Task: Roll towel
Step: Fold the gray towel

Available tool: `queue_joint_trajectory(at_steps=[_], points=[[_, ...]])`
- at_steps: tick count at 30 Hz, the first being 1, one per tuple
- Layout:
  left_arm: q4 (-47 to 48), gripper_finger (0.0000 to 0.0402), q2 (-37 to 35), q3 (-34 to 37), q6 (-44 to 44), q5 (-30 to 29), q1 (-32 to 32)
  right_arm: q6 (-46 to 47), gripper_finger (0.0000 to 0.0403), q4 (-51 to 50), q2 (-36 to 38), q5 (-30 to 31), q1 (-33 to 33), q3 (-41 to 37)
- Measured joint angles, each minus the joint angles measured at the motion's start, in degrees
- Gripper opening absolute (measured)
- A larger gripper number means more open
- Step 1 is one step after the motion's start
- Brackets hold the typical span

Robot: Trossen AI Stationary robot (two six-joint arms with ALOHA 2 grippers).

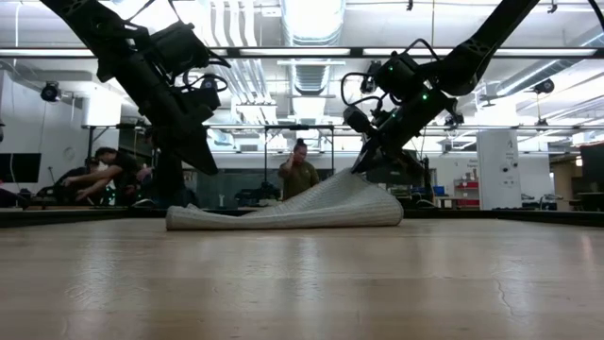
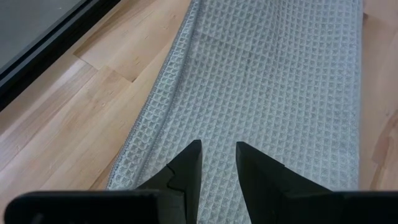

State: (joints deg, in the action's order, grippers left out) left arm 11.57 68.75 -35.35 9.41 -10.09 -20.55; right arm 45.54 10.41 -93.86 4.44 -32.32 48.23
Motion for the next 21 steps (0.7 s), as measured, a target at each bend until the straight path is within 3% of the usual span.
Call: queue_joint_trajectory(at_steps=[21], points=[[0.0,0.0104,0.0,0.0,-0.01,-0.02,0.01,0.16,0.0008,-0.73,0.0,1.78,0.04,0.0]])
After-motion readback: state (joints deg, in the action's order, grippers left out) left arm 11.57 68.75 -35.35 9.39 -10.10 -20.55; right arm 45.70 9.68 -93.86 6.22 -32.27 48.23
